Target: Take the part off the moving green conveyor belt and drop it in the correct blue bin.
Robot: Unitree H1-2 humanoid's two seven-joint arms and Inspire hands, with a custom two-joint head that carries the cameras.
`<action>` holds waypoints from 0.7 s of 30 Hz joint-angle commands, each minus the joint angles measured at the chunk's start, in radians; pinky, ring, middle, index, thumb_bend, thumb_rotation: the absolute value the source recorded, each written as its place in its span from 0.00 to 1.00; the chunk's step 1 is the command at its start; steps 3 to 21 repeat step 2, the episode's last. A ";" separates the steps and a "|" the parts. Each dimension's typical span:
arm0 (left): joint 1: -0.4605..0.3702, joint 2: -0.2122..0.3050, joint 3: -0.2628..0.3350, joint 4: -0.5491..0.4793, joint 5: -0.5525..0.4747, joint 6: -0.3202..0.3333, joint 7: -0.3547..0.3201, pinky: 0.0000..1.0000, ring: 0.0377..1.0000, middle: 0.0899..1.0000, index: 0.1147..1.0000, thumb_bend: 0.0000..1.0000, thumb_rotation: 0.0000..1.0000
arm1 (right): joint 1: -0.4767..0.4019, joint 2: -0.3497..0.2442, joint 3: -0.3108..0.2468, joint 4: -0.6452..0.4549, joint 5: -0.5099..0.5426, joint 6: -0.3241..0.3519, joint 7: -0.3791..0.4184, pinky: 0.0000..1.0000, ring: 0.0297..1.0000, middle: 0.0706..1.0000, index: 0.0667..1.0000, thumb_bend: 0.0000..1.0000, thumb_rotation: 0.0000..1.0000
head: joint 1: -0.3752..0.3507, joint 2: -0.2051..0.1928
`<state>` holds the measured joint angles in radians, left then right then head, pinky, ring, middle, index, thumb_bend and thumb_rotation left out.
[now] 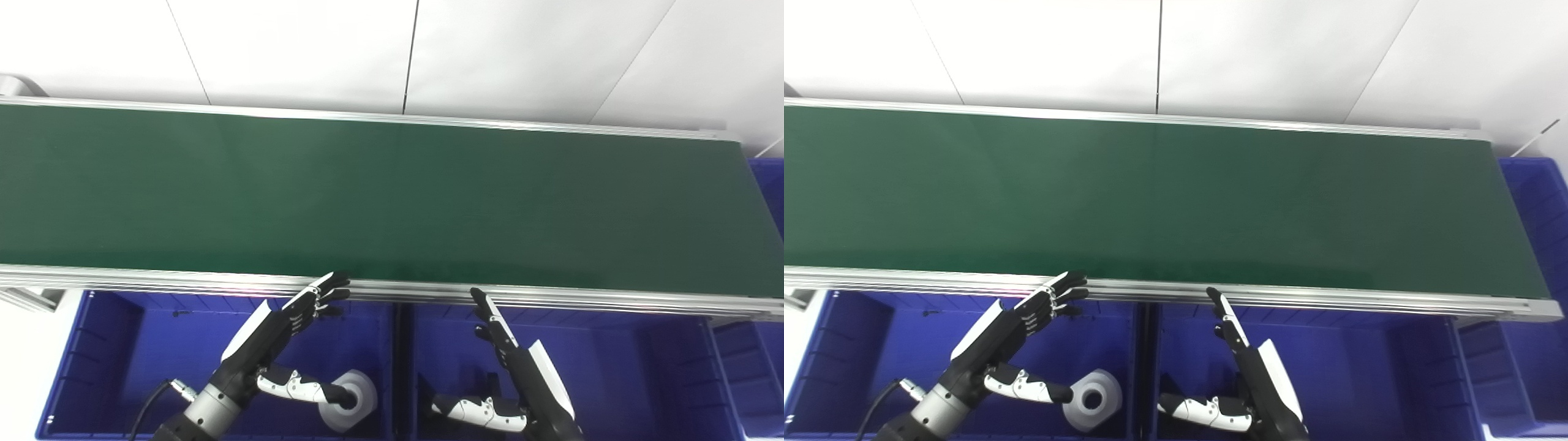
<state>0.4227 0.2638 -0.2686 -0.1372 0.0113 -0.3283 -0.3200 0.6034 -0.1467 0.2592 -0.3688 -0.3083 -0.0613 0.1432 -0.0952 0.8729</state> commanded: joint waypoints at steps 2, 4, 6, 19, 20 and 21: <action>0.017 -0.006 0.007 -0.013 0.007 -0.042 0.015 0.80 0.88 0.92 0.92 0.85 0.33 | -0.004 -0.014 0.005 -0.008 0.007 -0.081 -0.013 0.91 0.98 1.00 1.00 0.93 0.42 | 0.012 -0.005; 0.017 -0.006 0.007 -0.013 0.007 -0.042 0.015 0.80 0.88 0.92 0.92 0.85 0.33 | -0.004 -0.014 0.005 -0.008 0.007 -0.081 -0.013 0.91 0.98 1.00 1.00 0.93 0.42 | 0.012 -0.005; 0.017 -0.006 0.007 -0.013 0.007 -0.042 0.015 0.80 0.88 0.92 0.92 0.85 0.33 | -0.004 -0.014 0.005 -0.008 0.007 -0.081 -0.013 0.91 0.98 1.00 1.00 0.93 0.42 | 0.012 -0.005; 0.017 -0.006 0.007 -0.013 0.007 -0.042 0.015 0.80 0.88 0.92 0.92 0.85 0.33 | -0.004 -0.014 0.005 -0.008 0.007 -0.081 -0.013 0.91 0.98 1.00 1.00 0.93 0.42 | 0.012 -0.005; 0.017 -0.006 0.007 -0.013 0.007 -0.042 0.015 0.80 0.88 0.92 0.92 0.85 0.33 | -0.004 -0.014 0.005 -0.008 0.007 -0.081 -0.013 0.91 0.98 1.00 1.00 0.93 0.42 | 0.012 -0.005; 0.017 -0.006 0.007 -0.013 0.007 -0.042 0.015 0.80 0.88 0.92 0.92 0.85 0.33 | -0.004 -0.014 0.005 -0.008 0.007 -0.081 -0.013 0.91 0.98 1.00 1.00 0.93 0.42 | 0.012 -0.005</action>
